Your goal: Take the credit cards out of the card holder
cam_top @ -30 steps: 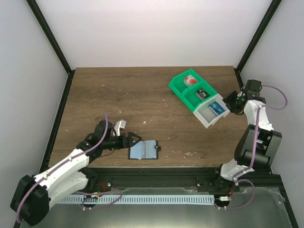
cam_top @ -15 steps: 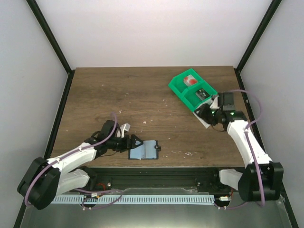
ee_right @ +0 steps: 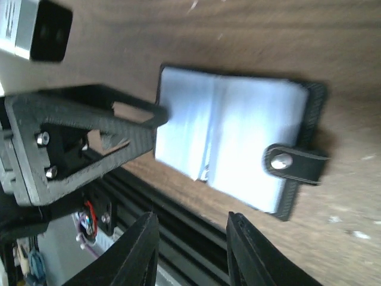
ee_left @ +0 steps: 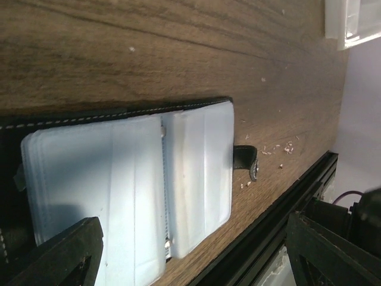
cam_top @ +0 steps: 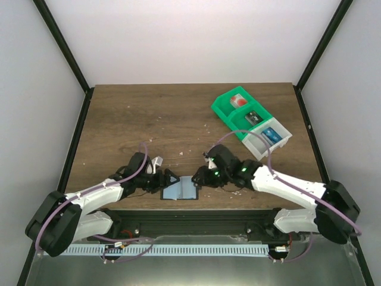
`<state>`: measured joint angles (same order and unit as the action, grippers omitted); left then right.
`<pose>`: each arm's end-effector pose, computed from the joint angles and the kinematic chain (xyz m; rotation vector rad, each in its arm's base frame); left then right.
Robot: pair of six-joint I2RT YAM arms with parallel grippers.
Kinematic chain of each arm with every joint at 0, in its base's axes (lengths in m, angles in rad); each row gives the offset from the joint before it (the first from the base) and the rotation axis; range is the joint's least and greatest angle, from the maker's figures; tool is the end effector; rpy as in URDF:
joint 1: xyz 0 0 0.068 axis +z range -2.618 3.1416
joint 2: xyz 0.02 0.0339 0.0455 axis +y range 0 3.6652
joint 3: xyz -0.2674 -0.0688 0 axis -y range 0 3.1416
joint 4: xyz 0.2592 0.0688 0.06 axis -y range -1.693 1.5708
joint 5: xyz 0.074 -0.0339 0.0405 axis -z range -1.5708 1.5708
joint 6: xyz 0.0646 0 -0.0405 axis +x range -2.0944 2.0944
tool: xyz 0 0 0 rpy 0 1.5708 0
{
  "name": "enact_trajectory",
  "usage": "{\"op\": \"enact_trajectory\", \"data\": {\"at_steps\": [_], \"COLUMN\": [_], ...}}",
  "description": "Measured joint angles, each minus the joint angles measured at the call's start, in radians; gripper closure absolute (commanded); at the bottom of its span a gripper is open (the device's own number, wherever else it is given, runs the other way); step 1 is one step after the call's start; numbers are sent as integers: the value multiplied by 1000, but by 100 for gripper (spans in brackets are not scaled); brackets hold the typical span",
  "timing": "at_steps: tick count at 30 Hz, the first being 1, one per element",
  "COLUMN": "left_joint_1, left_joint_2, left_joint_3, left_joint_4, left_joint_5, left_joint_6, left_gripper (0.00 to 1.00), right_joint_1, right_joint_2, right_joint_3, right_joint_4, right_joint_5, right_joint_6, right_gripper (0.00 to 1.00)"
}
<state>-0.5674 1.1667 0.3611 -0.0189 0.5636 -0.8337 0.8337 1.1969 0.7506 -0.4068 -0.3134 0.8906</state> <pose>0.1712 -0.1500 0.1196 -0.0540 2.6593 -1.2519 0.1675 0.2141 0.2026 -0.0835 2.7140 1.0506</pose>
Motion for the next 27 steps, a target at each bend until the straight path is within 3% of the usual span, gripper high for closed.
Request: {"op": "enact_trajectory", "data": {"at_steps": [5,13,18,27], "left_joint_1": [1,3,4,3], "left_joint_2": [-1,4,10,9], "left_joint_3": [-45,-46,-35,-30], "left_joint_4": [45,63,58,38], "left_joint_5": [14,25,24,-2], "left_joint_6": [-49,-63,-56,-45], "left_gripper": [15,18,26,31], "right_joint_1": [135,176,167,138], "right_joint_2": [105,309,314,277], "right_joint_3": [-37,-28,-38,-114], "right_joint_4": [151,198,200,229], "right_joint_5": [2,55,132,167], "right_joint_6": [62,70,56,41], "right_gripper": [65,65,71,74]}}
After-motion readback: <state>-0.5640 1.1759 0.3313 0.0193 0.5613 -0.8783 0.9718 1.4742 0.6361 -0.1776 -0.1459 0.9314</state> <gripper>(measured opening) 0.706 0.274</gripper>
